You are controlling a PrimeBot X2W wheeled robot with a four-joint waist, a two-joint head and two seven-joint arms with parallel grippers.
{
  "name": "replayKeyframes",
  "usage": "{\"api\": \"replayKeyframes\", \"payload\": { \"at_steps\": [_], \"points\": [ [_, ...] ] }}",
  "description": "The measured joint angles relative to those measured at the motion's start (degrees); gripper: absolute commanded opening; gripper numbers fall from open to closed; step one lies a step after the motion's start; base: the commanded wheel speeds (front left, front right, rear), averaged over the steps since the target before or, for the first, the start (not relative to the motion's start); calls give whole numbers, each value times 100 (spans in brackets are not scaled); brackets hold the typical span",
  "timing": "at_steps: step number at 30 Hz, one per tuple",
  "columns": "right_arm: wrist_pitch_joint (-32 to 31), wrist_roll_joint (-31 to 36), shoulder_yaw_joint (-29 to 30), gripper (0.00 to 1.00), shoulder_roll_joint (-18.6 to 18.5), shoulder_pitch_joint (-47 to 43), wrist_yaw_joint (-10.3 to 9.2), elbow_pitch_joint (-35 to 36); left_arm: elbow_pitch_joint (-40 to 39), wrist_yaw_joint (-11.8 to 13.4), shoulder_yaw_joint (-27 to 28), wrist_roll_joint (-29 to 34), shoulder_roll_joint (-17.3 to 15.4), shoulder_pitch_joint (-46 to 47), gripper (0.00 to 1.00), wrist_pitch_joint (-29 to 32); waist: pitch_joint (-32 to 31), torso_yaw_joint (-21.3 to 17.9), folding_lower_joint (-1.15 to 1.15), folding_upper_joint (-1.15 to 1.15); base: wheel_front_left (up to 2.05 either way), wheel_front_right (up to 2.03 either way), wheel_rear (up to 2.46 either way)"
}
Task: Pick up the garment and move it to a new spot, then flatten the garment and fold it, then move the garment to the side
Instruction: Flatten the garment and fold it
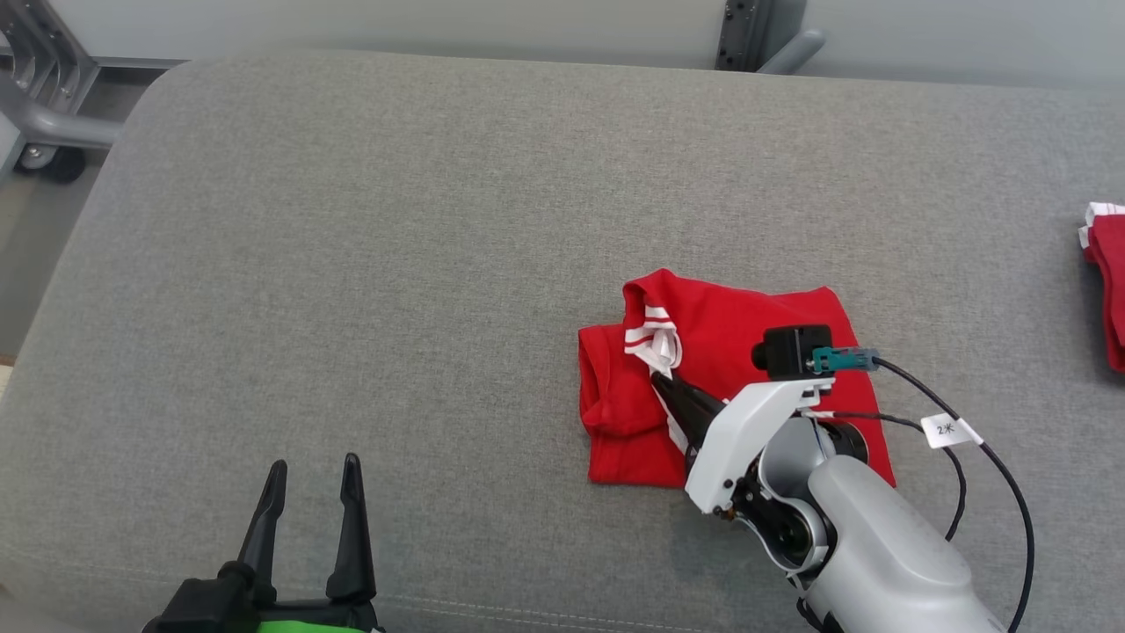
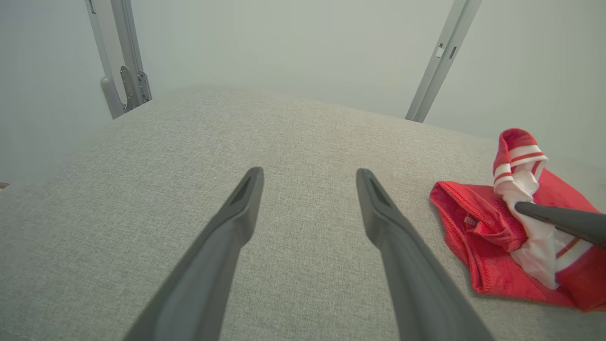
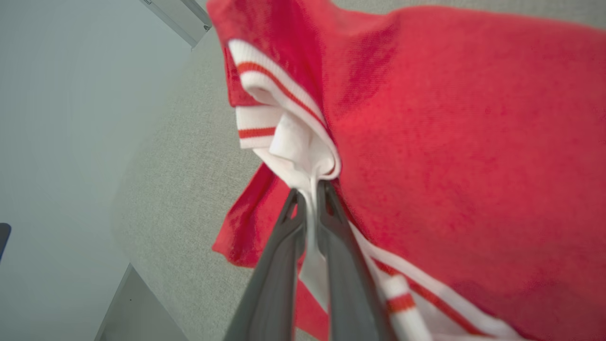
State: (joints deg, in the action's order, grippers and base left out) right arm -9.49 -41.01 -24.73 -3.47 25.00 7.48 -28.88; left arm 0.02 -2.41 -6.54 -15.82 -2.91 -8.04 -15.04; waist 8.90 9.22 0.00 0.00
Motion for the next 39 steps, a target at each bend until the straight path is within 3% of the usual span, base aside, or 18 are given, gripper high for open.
{"api": "replayKeyframes", "payload": {
  "at_steps": [15, 16, 17, 18, 24, 28, 33, 39],
  "points": [
    [469, -580, -755, 0, 57, 133, 0, -570, 178, 16, 56, -85, 0, -94, 100, -1, -221, 110, 0, 0, 0, 0, 0],
    [512, -602, -817, 18, 54, 147, 0, -589, 183, 20, 70, -83, 0, -106, 100, -1, -236, 92, 0, 0, 0, 0, 0],
    [592, -621, -865, 77, 55, 162, 0, -589, 193, 35, 77, -79, 0, -117, 100, -1, -249, 71, 0, 0, 0, 0, 0],
    [735, -669, -917, 100, 60, 199, 0, -587, 214, 45, 107, -67, 0, -159, 100, -1, -273, 22, 0, 0, 0, 0, 0],
    [1319, -544, -792, 100, -5, 211, 1, -310, 212, 48, 232, 26, 0, -316, 100, -1, -353, -191, 0, 0, 0, 0, 0],
    [1717, -107, -534, 100, -533, -53, 1, 109, 133, 89, 302, 35, 0, -408, 100, -1, -410, -356, 0, 0, 0, 0, 0],
    [2051, 531, 121, 100, -1073, -535, 1, 349, 75, 86, 324, 58, 0, -425, 100, -1, -419, -562, 0, 0, 0, 0, 0],
    [2386, 1538, 984, 100, -1294, -1174, 1, 472, 41, 81, 297, 62, 1, -414, 100, -1, -414, -689, 0, 0, 0, 0, 0]
  ]
}}
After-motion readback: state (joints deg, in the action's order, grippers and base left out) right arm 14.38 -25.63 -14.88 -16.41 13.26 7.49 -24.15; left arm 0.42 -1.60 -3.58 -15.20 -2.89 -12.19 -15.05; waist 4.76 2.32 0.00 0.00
